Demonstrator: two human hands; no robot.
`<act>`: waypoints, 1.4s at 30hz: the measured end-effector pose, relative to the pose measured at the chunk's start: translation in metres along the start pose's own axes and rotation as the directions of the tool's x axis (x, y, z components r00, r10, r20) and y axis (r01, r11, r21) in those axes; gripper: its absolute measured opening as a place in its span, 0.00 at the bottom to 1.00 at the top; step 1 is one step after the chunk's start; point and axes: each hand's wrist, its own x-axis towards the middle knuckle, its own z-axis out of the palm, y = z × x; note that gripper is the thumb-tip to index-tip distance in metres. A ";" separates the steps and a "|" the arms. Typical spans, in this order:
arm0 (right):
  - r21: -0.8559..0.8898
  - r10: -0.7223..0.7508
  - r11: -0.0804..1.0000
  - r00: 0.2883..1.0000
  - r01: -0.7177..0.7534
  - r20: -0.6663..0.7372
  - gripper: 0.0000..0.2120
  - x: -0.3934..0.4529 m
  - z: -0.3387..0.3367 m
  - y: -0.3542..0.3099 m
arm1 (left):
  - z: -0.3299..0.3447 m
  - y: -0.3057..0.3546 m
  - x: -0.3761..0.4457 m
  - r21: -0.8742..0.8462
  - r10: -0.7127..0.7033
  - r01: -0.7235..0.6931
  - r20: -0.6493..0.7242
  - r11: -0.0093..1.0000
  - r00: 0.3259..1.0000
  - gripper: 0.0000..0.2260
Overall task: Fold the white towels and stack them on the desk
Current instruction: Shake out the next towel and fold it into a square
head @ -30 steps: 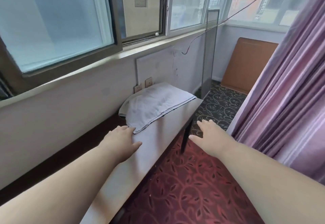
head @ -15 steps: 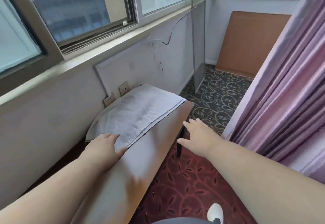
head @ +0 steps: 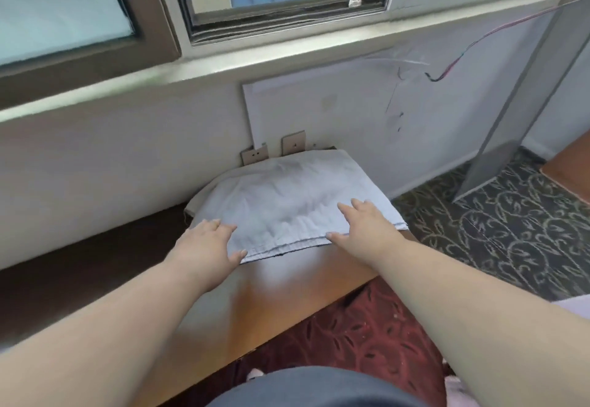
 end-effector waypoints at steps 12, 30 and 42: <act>-0.043 -0.024 0.999 0.995 0.029 0.099 0.37 0.153 0.009 -0.014 | 0.007 -0.025 0.145 0.017 -0.017 0.016 0.088 1.000 0.996 0.31; -0.057 -0.259 0.960 0.944 0.275 0.203 0.28 0.368 0.036 -0.022 | 0.037 -0.009 0.305 -0.068 -0.209 0.225 0.190 0.972 0.959 0.23; -0.120 -0.485 0.858 0.865 0.499 0.130 0.18 0.398 0.035 0.010 | 0.059 -0.015 0.300 -0.254 -0.326 0.312 -0.016 0.915 0.945 0.10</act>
